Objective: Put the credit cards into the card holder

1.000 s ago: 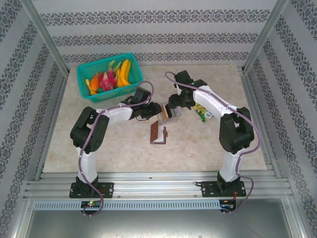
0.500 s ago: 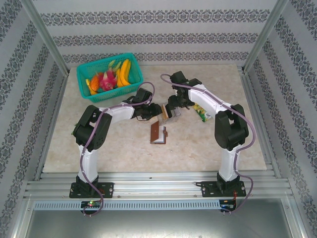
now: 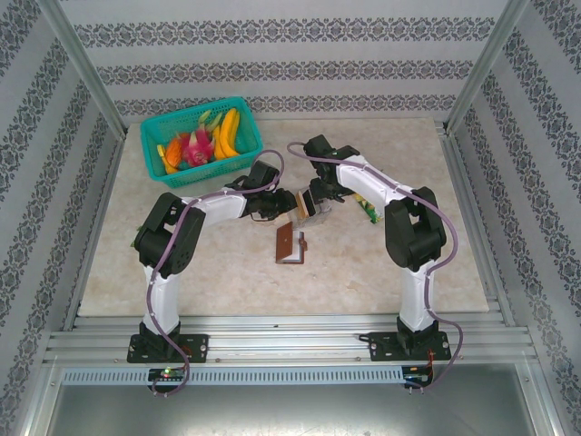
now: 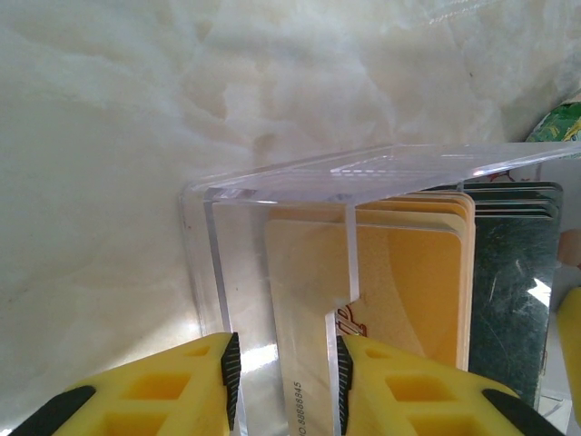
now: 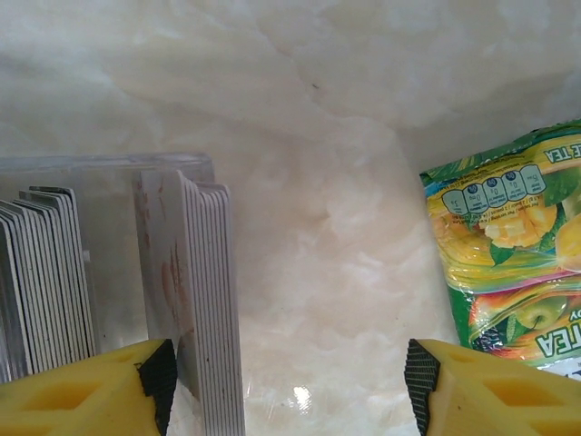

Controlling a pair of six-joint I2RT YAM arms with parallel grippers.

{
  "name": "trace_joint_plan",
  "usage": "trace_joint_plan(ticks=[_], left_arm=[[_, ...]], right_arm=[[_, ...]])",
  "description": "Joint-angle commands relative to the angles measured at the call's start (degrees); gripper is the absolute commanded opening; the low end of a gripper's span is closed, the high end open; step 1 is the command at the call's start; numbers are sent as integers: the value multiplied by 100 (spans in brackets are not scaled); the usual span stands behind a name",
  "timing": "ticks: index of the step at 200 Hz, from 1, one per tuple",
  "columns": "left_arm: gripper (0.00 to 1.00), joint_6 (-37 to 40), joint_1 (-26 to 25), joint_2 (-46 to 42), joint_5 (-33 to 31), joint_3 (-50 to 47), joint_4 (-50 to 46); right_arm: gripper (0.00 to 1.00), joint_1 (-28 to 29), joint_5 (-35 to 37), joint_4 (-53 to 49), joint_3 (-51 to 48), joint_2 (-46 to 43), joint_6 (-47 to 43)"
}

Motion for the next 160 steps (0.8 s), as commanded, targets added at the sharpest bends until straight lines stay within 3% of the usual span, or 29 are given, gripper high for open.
trace_joint_plan(ticks=[1,160], left_arm=[[35,24,-27,52,-207,-102,-279],[33,23,-31,-19,-238,-135,-280]], right_arm=[[65,13,433,-176,78,-102,-111],[45,167,677,-274,199,-153,-207]])
